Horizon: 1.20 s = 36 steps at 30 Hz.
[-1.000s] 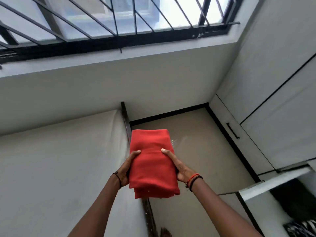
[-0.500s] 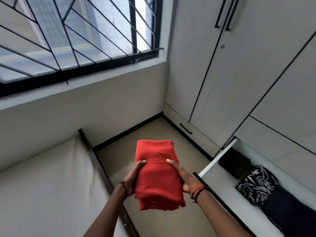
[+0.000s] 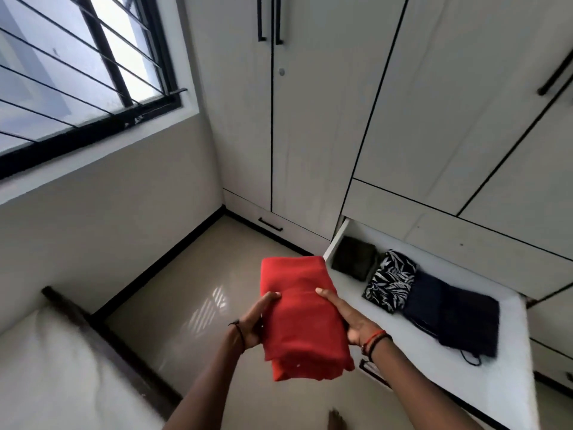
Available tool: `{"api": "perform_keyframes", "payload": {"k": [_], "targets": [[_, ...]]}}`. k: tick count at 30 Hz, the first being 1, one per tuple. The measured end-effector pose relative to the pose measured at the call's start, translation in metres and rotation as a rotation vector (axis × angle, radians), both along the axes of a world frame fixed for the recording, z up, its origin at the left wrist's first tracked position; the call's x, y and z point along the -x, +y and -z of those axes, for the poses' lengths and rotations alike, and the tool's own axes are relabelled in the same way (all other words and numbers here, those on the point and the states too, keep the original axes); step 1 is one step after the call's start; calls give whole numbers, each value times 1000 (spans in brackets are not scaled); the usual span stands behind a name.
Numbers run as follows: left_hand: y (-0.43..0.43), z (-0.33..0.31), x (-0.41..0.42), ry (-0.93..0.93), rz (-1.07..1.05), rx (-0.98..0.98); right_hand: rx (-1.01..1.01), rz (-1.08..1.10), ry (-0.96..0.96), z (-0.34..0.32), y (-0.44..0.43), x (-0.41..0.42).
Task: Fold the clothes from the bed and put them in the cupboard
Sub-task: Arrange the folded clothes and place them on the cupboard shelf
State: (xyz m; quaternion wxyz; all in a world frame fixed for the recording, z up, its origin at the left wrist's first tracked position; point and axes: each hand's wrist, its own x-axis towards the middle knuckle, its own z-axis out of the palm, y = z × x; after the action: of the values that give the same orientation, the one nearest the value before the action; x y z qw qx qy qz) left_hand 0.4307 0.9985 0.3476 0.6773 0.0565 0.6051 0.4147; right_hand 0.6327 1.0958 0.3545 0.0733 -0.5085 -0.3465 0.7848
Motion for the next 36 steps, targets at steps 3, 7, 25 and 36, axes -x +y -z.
{"api": "perform_keyframes", "payload": {"k": [3,7,25,36], "targets": [[34,13,-24,-2,54,23,-7,38,-38,8,27,-30],[94,20,-70,-9,99,45,15,78,-63,23,82,-76],[251,177,-204,-209,-204,281,58,-230,-164,170,295,-160],[275,314,-218,-214,-604,495,90,-498,-254,323,342,-119]]}}
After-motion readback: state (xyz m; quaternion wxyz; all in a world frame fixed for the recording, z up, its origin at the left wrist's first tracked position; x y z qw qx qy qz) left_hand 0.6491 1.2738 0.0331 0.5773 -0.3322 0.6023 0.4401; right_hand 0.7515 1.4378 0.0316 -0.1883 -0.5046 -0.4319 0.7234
